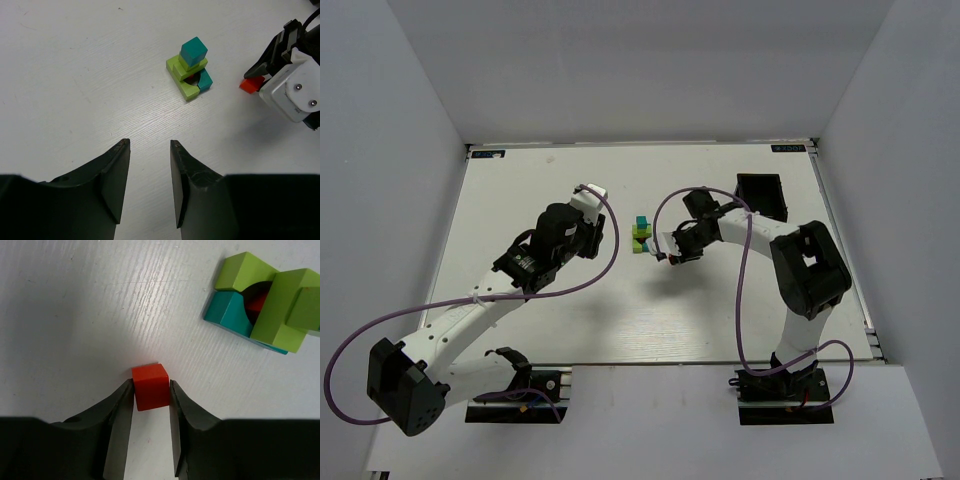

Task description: Build the wood block tower

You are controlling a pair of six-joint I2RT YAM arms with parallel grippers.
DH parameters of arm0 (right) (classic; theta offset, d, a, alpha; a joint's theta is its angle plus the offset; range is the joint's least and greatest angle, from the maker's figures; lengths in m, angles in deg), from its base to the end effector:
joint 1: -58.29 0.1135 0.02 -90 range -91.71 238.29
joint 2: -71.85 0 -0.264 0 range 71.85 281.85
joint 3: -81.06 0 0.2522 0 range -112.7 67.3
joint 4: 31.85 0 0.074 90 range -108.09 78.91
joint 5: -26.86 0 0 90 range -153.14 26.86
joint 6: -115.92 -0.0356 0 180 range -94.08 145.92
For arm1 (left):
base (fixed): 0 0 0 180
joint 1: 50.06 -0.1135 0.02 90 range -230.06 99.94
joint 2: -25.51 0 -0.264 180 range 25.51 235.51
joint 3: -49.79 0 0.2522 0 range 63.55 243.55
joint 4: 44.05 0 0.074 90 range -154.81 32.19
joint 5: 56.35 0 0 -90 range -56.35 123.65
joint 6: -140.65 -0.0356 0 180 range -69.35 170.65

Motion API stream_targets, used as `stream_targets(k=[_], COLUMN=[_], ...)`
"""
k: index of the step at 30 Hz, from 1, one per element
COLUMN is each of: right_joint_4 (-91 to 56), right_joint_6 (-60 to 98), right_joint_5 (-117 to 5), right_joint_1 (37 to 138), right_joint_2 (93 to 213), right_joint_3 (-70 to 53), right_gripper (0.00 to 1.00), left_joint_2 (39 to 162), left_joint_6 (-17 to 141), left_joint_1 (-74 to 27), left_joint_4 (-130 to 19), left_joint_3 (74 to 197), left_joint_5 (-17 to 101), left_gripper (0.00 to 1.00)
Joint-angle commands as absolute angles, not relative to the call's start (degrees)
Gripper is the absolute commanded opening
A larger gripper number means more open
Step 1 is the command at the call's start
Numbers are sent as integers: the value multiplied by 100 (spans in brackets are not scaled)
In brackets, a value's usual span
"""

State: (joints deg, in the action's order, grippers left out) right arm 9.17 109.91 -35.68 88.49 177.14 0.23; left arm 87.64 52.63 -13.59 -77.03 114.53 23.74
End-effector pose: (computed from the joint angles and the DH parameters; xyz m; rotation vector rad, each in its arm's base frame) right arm 0.3055 0.1968 0.1677 -2.2004 1.2636 0.3031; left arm 0.1988 -0.1393 0.3032 0.5223 2.0340 -0.2241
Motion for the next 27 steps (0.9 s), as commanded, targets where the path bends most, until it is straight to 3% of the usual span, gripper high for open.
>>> stream_targets(k=[1, 10, 17, 27], right_joint_4=[1065, 889, 1029, 1556], right_joint_6=[10960, 9584, 8508, 8402], right_joint_5=[-3519, -3317, -3502, -3774], right_joint_1=[8871, 8949, 9134, 9345], right_joint_2=[17670, 16915, 17204, 17837], right_joint_3=[-231, -617, -1689, -2699], right_gripper=[24, 19, 19, 21], left_joint_2=[8650, 8650, 8650, 8703], left_joint_6=[5276, 5276, 5276, 5276], left_joint_1=[-1394, -1394, -1394, -1394], left_joint_4=[-7662, -7662, -7662, -7662], left_joint_3=[11391, 11391, 11391, 11391], left_joint_5=[2345, 2345, 2345, 2345], left_gripper=[49, 49, 49, 49])
